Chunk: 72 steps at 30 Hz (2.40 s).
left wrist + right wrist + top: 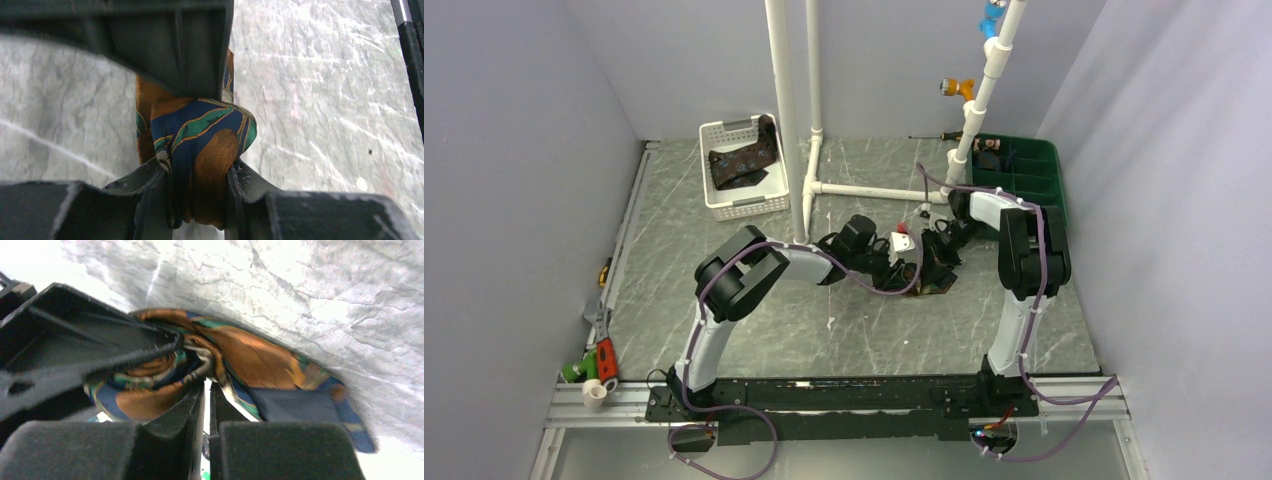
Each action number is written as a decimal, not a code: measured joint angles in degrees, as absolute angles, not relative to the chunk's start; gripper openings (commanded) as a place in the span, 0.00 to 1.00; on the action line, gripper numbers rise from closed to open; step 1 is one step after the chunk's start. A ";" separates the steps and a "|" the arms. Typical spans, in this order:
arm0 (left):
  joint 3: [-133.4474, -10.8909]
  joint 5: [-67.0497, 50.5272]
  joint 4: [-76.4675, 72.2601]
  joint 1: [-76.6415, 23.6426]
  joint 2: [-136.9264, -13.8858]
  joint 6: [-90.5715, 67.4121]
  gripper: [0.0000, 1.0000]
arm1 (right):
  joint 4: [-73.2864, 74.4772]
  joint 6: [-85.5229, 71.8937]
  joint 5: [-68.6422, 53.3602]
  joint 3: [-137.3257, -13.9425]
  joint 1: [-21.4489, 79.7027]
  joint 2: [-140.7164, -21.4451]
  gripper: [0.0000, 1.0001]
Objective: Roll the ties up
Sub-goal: Roll the tie at the center of the board.
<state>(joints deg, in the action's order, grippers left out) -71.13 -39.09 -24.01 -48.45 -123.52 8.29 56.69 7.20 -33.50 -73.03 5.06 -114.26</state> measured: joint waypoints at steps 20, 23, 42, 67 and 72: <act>-65.49 -33.87 -21.06 -47.35 -117.01 1.67 0.00 | 53.60 6.44 -32.80 -73.49 7.18 -116.38 0.00; -65.52 -30.50 -20.21 -47.68 -115.18 1.34 0.00 | 55.09 6.55 -31.77 -75.00 7.77 -117.34 0.00; -65.17 -24.10 -13.61 -49.84 -114.61 17.02 0.04 | 57.28 12.91 -36.93 -79.44 6.55 -111.72 0.62; -66.78 -25.85 -11.20 -49.63 -115.13 19.03 0.53 | 54.63 2.90 -52.49 -70.76 5.91 -113.65 0.00; -64.45 -29.74 -14.66 -48.16 -115.07 21.04 0.62 | 55.92 3.49 -51.55 -71.44 4.71 -115.50 0.00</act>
<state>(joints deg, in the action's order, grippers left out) -64.45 -29.74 -14.66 -48.16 -115.07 21.04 55.92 3.49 -51.55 -71.44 4.71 -115.50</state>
